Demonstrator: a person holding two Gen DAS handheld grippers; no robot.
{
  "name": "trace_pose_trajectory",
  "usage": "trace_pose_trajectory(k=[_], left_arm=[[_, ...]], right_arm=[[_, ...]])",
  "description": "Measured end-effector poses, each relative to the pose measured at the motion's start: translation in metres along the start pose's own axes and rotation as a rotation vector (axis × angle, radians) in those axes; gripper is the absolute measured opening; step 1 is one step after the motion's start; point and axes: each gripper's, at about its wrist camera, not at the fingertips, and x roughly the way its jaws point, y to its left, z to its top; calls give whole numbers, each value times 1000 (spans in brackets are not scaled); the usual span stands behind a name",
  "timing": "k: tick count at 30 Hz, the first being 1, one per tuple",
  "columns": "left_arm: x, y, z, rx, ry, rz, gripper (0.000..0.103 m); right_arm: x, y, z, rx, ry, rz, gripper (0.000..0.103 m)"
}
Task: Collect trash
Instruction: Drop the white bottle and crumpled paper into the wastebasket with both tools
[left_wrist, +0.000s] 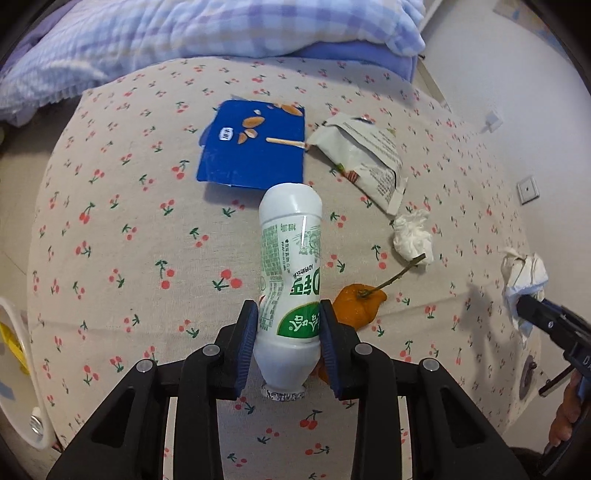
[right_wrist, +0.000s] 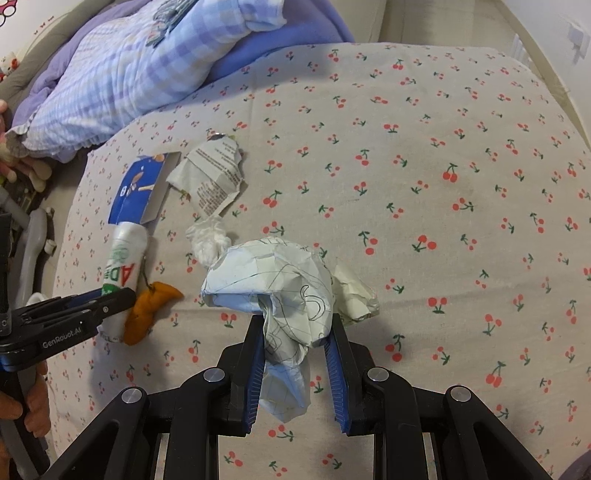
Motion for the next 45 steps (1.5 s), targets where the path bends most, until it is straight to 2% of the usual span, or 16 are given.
trace_pose_trajectory(k=[6,14,28,37,42,43,44,45], left_arm=[[-27,12,-7,-41,-51,-6,35],[-75,52,-35,-117,-124,9,35],[-114,190,-94,-397,-161,76,35],[-130,261,-126,-482,-164,157,35],[-125,296,-137,-558,-174,171,36],[-122,301,-136,-569,-167,186,36],[-118,305,-136,-582,-148,199,45],[-115,309,-137,-596,-127,208,65]], right_arm=[[-3,3,2,3,-11,4,28],[-4,38,1,-42,-17,36,28],[32,175,-25,-266,42,104,28],[58,241,-35,-342,74,136,28],[71,271,-39,-377,84,154,28],[73,276,-40,-384,85,156,28],[76,281,-41,-392,86,159,28],[79,287,-42,-401,86,162,28]])
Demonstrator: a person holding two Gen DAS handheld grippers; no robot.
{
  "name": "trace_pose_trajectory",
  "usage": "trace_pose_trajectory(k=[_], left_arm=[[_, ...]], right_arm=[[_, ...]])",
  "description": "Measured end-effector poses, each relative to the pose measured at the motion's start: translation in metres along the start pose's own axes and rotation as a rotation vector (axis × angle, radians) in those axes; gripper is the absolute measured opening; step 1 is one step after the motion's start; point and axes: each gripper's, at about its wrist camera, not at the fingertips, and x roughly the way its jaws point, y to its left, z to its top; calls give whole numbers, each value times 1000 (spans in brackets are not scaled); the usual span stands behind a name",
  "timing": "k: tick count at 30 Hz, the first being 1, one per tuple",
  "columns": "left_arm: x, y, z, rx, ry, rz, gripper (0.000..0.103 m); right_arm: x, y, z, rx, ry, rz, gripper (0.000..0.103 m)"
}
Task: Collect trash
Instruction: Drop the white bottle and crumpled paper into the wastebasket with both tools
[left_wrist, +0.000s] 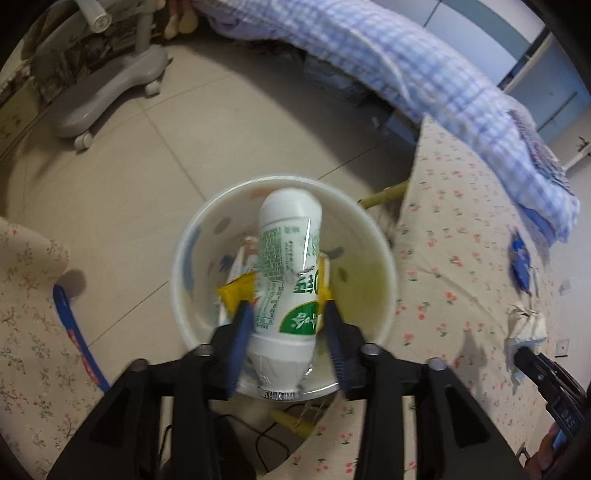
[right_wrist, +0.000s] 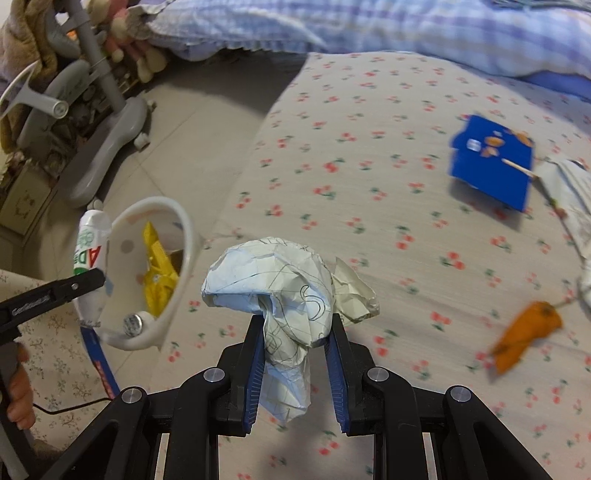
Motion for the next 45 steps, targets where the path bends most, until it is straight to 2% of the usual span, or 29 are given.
trace_pose_trajectory(k=[2,4,6,8,11,16,23,26,27,29,31,34,39,45], left_arm=[[1,8,-2,-31,3,45,85],[-4,9,-3,-12,-14,73,86],[-11,9,-6,35,-39,111,92],[-16,11,-10,55,-53,120,94],[-22,23,-16,48,-49,93,96],[-26,37,-21,49,-55,126,97],[-35,54,-22,37,-76,135,97],[-38,56,-23,35,-83,132,98],[-39,57,-23,35,-85,130,98],[-41,56,-23,34,-87,129,98],[-42,56,-23,35,-91,125,98],[-43,52,-23,41,-92,124,99],[-46,39,-23,51,-92,73,101],[-42,11,-24,96,-84,40,103]], right_arm=[[6,7,1,-8,1,13,28],[10,14,4,-14,6,29,28],[14,22,6,-26,6,37,28],[19,31,9,-45,4,43,28],[28,46,13,-71,5,59,28],[45,69,17,-101,12,84,28],[63,93,21,-122,11,120,29],[67,99,22,-126,0,148,33],[67,101,23,-125,-7,170,45],[65,101,23,-111,-17,198,59],[60,101,23,-109,-36,200,60],[51,100,22,-116,-49,174,60],[30,76,16,-85,-74,104,70],[2,27,11,-24,-113,-68,75]])
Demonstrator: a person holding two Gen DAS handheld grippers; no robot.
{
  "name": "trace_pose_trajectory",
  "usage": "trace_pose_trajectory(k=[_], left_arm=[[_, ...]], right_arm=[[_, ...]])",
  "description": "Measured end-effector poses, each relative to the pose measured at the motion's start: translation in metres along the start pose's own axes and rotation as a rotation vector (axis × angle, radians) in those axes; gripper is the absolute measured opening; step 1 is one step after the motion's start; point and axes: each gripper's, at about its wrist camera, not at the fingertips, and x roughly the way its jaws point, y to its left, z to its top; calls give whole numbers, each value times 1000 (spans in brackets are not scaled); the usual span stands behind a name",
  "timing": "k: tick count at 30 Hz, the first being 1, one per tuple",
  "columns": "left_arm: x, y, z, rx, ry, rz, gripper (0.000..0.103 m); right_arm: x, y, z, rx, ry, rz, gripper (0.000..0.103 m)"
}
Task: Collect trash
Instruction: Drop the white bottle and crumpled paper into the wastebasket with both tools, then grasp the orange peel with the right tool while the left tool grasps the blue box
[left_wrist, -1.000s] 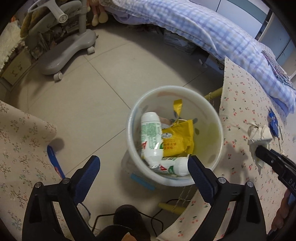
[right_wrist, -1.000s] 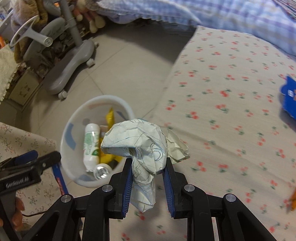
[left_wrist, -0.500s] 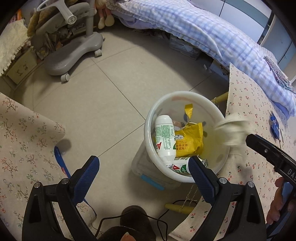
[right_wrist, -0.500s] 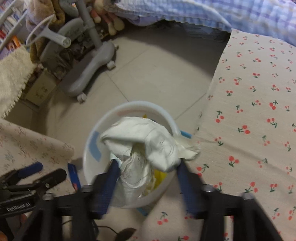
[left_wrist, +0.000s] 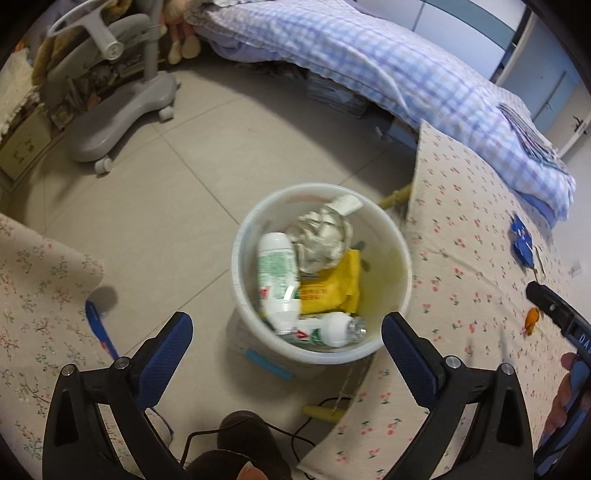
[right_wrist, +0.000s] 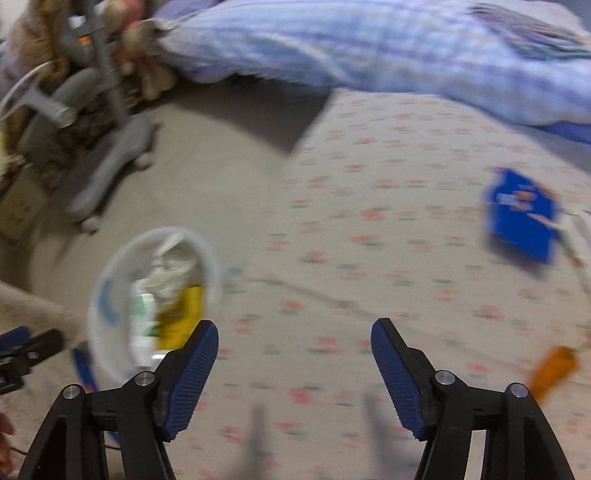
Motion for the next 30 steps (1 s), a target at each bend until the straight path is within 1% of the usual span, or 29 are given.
trace_pose_trajectory(k=[4,8,11,15,18,20,21,22,23,24,25,27,28,30], left_arm=[[4,-21,-3,14,24,-40,103],[4,-38,-3,16,41,-92,103],[1,-50,-3,27,41,-103,103],[0,-64,-5,42,43,-103,103],[-1,-74,-6,56,40,-102,103],[-2,-83,-6,70,38,-95,103],[-3,-87,-6,78,36,-88,103],[-3,-92,-7,90,30,-74,103],[-4,-98,-6,104,25,-65,103],[-5,-103,-6,116,21,-61,103],[-5,-107,-6,124,18,-58,103],[-5,-117,-6,139,11,-53,103],[-6,-124,-7,151,7,-51,103],[-5,-138,-7,172,6,-54,103]], right_arm=[[-15,-52,-6,109,6,-94,77],[-27,-101,-14,214,19,-163,77],[-30,-132,-22,284,46,-204,77],[-25,-164,-31,366,82,-221,77],[-20,-175,-34,393,95,-206,77],[-14,-177,-34,394,101,-212,77],[-10,-178,-35,394,108,-217,75],[-7,-178,-35,396,114,-218,73],[-3,-178,-36,402,122,-213,63],[2,-177,-38,405,137,-199,47],[6,-176,-40,401,156,-170,41],[6,-169,-38,346,155,-132,15],[5,-168,-38,336,156,-115,15],[1,-168,-38,320,156,-113,14]])
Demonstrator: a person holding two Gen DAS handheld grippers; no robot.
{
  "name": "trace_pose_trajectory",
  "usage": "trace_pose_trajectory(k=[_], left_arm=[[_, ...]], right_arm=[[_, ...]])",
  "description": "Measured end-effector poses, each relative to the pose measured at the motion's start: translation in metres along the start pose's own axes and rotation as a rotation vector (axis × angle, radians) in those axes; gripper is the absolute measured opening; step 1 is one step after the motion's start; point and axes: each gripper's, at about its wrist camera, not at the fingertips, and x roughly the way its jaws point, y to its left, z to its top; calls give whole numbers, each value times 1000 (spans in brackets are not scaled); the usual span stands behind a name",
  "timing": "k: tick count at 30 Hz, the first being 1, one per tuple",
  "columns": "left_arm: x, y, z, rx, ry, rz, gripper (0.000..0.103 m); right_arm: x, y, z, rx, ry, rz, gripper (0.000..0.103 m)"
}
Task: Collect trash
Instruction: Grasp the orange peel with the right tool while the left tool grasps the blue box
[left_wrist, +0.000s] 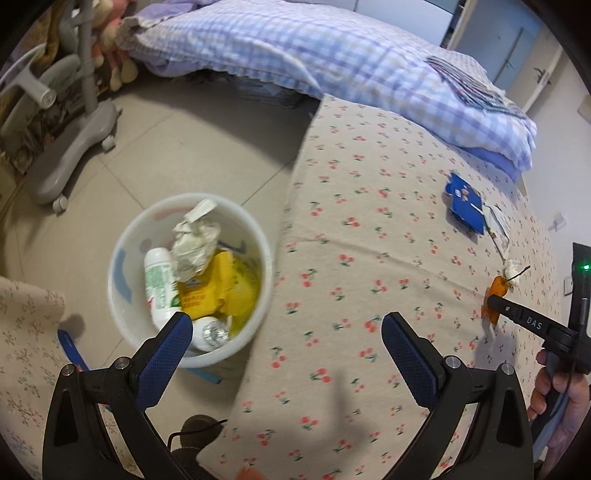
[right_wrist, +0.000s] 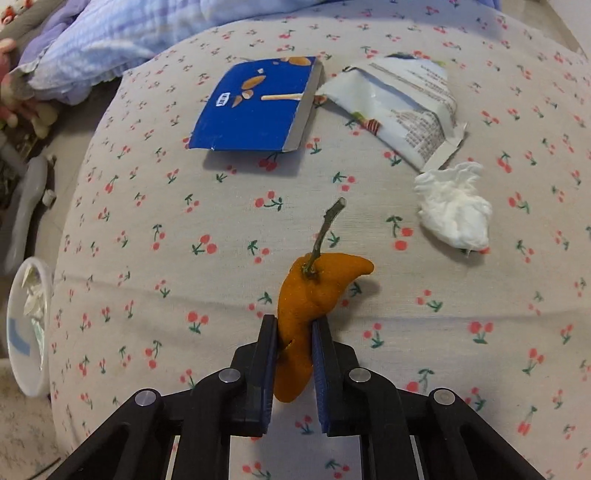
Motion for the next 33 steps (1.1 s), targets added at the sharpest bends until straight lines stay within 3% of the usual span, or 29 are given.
trace_pose_trajectory(k=[7,18,25,33], left_arm=[[12,-51,7,59,12,-35,103],[45,-147,33,177,19,-44,103],[84,-190,60,181,55,-98,102],[117,-233,86,213,21,-137,98]], right_arm=[[-35,-29,-3,-3,-59,14,14],[-78,-108,-1,86,-132,3,15],[-83,-143,-3,109,-140,-23,15],[-80,-161,5,136,-131,-12,15]])
